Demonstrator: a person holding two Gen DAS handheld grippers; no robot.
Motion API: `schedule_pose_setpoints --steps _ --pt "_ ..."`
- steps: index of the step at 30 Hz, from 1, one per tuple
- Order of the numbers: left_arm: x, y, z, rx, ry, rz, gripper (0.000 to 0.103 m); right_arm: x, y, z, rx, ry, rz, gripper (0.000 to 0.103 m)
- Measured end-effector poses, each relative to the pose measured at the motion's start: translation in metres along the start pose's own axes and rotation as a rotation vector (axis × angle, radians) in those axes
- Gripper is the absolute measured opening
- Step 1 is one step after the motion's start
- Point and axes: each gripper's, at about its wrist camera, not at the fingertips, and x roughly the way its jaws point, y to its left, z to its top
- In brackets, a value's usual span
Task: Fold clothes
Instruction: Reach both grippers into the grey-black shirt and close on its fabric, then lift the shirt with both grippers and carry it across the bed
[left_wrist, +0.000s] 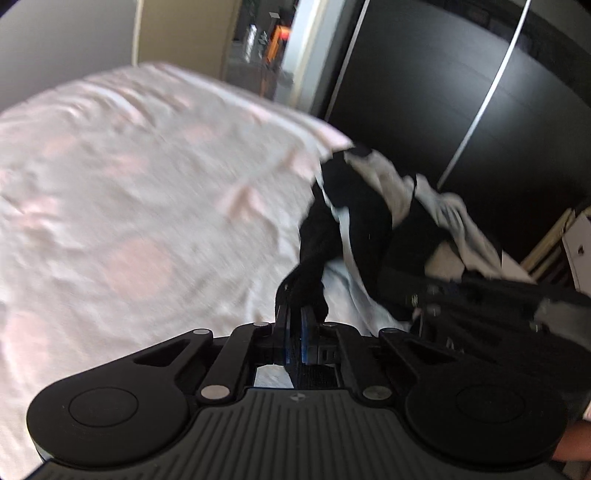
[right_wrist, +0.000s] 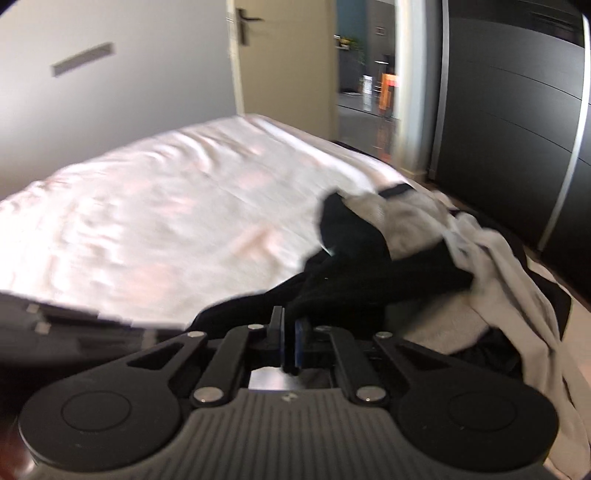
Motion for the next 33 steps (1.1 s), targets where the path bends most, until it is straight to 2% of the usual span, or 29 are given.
schedule_pose_setpoints --steps 3,8,12,20,25,28,31,33 --pt "-0.051 0.013 0.003 -0.017 -0.071 0.055 0.003 -0.027 0.021 0.005 0.016 -0.014 0.080 0.005" --pt "-0.138 0.041 -0.010 -0.034 -0.162 0.175 0.003 -0.076 0.071 0.000 0.005 -0.043 0.191 0.005" --pt "-0.202 0.066 -0.029 -0.071 -0.228 0.289 0.003 -0.119 0.119 -0.010 -0.006 -0.051 0.325 0.005" --pt "-0.350 0.119 -0.074 -0.158 -0.396 0.527 0.003 -0.205 0.239 -0.025 -0.108 -0.107 0.596 0.005" --pt "-0.421 0.140 -0.106 -0.187 -0.481 0.673 0.003 -0.259 0.287 -0.031 -0.148 -0.169 0.754 0.005" --pt "-0.448 0.154 -0.127 -0.222 -0.503 0.744 0.003 -0.275 0.300 -0.038 -0.175 -0.180 0.755 0.005" --pt "-0.447 0.179 -0.153 -0.304 -0.464 0.785 0.003 -0.257 0.298 -0.048 -0.185 -0.139 0.665 0.005" --pt "-0.442 0.198 -0.171 -0.365 -0.426 0.810 0.003 -0.230 0.291 -0.056 -0.203 -0.122 0.564 0.005"
